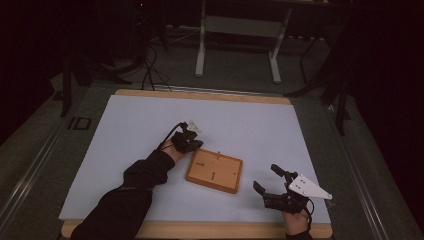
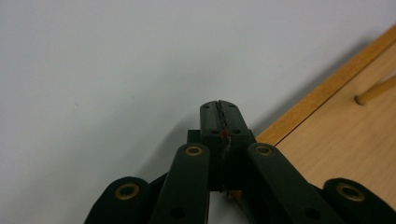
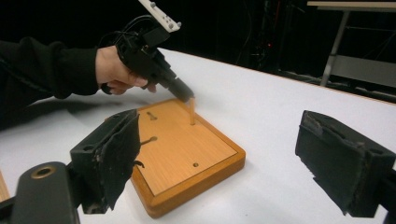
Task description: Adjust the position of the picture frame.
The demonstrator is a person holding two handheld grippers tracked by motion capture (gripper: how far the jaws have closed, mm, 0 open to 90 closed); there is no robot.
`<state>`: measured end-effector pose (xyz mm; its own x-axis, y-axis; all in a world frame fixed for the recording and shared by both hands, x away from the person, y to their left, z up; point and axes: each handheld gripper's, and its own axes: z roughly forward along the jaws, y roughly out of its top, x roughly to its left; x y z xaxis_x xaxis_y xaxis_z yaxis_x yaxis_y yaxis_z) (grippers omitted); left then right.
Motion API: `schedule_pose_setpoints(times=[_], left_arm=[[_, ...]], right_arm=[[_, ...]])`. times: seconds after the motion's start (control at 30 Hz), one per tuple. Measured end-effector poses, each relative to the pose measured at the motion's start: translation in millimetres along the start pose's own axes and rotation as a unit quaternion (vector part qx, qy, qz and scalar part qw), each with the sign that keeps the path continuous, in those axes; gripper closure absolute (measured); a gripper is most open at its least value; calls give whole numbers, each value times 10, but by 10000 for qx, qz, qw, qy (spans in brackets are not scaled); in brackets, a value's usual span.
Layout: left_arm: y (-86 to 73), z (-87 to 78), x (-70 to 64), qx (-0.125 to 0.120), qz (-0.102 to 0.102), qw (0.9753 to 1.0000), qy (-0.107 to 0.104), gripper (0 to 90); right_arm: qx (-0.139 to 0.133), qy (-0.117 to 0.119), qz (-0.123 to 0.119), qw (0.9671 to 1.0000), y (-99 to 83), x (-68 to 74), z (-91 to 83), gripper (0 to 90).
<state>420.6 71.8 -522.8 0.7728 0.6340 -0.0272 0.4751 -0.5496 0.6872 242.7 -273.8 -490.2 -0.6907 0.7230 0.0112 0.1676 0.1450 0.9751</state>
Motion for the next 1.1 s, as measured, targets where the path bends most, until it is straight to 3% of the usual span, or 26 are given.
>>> schedule_pose_setpoints(times=[0.3,0.43,0.77,0.9,1.1], left_arm=[[-145,-105,-111,-40,-99,9999,-130,900],[-215,-102,-161,60,-82,9998,-141,900],[-223,-189,-184,-4,-6,10000,-59,900],[-208,-232,-185,-111,-51,9999,-11,900],[-142,-330,-281,-426,-87,9988,-237,900]], right_arm=[[39,5,15,10000,-6,4,21,136],[33,-5,0,10000,-4,8,18,136],[65,-1,4,10000,-6,10,26,135],[72,5,2,10000,-8,7,30,136],[61,0,14,10000,-8,3,26,136]])
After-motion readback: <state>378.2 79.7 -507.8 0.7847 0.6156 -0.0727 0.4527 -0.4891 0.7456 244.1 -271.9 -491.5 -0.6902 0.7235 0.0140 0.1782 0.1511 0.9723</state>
